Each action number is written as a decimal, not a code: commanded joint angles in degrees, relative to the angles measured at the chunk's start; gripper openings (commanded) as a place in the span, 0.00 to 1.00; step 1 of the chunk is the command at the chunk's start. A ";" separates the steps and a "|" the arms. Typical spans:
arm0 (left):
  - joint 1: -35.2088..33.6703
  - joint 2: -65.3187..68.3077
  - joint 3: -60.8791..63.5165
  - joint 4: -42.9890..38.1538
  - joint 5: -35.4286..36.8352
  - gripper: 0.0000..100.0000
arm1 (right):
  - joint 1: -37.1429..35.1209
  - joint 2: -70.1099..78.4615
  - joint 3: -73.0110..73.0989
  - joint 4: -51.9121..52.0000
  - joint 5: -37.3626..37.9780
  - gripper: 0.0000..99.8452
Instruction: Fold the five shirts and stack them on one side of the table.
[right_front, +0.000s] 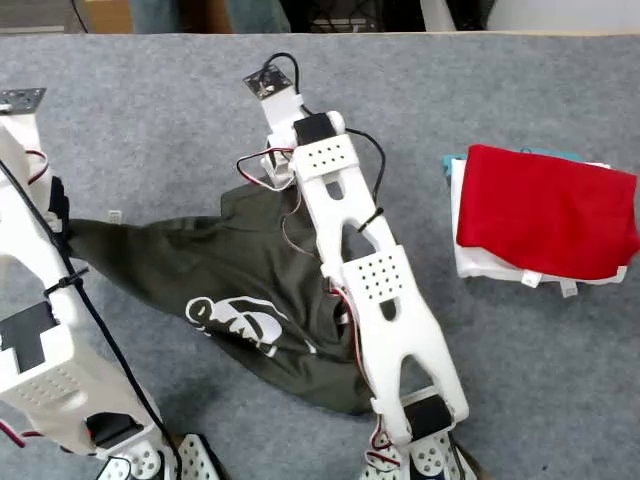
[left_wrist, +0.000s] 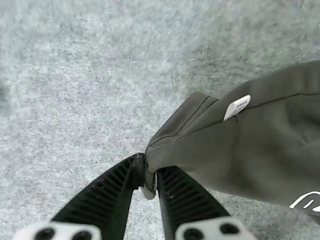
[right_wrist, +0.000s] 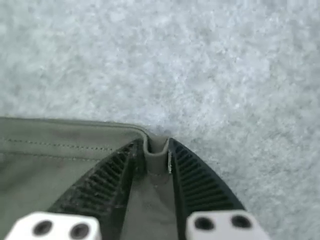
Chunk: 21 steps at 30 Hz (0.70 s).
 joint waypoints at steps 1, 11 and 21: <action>0.40 -2.99 -0.22 -0.18 0.53 0.03 | 0.97 -0.48 0.04 -0.70 -2.46 0.07; 4.09 -3.08 -2.95 0.53 6.15 0.03 | 1.23 -3.74 -7.25 0.00 -2.73 0.01; 6.90 -12.22 -17.63 3.69 17.41 0.03 | 2.73 -21.23 -19.82 12.84 -3.08 0.01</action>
